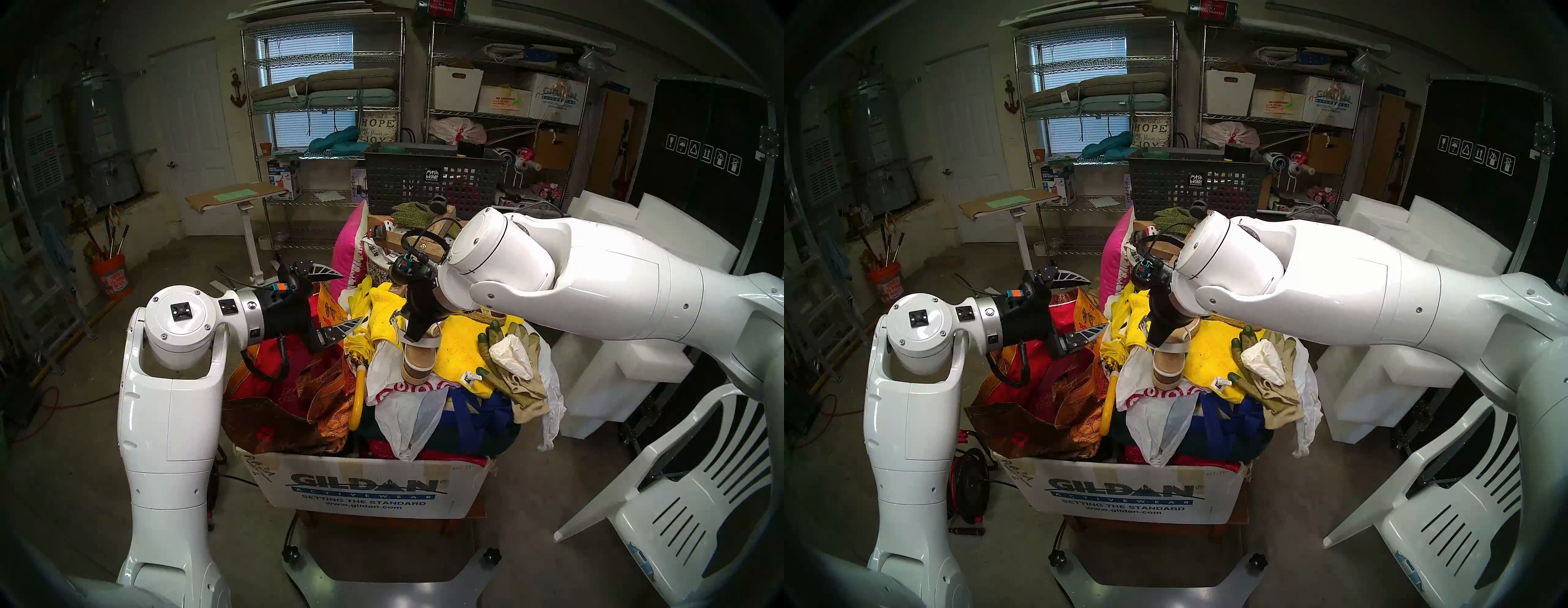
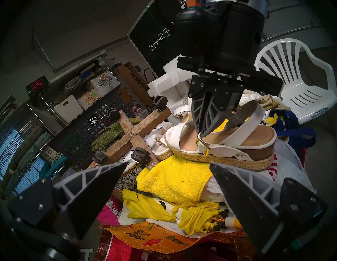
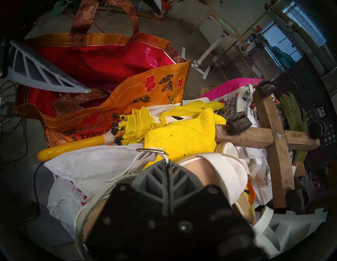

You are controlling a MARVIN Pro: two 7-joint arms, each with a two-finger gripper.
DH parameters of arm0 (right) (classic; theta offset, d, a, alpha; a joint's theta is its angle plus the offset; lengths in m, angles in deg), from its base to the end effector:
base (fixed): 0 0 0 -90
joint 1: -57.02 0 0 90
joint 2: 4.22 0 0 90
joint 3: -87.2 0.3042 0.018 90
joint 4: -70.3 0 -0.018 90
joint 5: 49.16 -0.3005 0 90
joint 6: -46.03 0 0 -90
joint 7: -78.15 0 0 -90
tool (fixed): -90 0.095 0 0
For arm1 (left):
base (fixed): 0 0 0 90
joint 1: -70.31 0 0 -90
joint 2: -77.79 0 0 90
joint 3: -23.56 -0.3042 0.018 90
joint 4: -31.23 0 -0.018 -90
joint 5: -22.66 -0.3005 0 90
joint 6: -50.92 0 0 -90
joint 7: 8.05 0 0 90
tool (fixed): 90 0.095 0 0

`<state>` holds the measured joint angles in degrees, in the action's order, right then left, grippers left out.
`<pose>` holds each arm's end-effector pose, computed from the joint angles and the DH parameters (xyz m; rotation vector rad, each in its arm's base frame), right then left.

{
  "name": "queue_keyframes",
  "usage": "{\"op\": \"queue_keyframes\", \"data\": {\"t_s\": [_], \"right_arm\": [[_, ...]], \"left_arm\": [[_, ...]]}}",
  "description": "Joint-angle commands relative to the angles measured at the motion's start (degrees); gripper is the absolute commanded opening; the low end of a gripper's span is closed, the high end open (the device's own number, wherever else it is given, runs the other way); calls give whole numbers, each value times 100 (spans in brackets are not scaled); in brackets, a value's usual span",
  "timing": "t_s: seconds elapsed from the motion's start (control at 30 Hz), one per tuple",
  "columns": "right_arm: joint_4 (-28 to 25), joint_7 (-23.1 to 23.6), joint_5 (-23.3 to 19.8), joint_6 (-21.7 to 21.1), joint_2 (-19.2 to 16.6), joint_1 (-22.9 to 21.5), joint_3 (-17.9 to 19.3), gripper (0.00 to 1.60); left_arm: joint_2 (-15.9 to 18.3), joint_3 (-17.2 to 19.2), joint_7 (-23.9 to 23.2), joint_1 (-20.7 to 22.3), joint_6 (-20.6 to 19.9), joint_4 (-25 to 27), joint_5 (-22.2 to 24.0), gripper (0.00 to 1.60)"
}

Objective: Unbuckle a shoe

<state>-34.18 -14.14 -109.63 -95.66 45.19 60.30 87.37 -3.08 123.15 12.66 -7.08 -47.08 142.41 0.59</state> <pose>0.4488 0.1130 -0.0876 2.2775 1.6810 1.1921 0.4008 0.0164 -0.1521 1.7704 -1.5803 1.8901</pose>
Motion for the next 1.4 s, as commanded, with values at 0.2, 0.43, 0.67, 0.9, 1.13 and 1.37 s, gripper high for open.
{"op": "queue_keyframes", "data": {"t_s": [0.2, 0.43, 0.67, 0.9, 1.13, 1.37], "right_arm": [[-155, -238, -94, -2, -115, 5, 187, 8], [-183, -295, -144, 44, -161, 40, 179, 0], [-199, -502, -226, 45, -178, 109, 210, 0], [-312, -857, -343, 36, -245, 208, 284, 0], [-474, -1425, -567, 91, -337, 399, 466, 0], [-670, -1865, -790, 154, -418, 615, 565, 0]], "left_arm": [[27, 37, -86, -37, -9, 160, 56, 68], [24, 61, -272, -215, -13, 303, 90, 107], [-57, 90, -437, -531, -46, 589, 171, 125], [-41, 202, -681, -385, -343, 776, 273, 116], [-4, 256, -878, -317, -370, 836, 355, 112], [64, 232, -994, -246, -357, 852, 266, 147]]}}
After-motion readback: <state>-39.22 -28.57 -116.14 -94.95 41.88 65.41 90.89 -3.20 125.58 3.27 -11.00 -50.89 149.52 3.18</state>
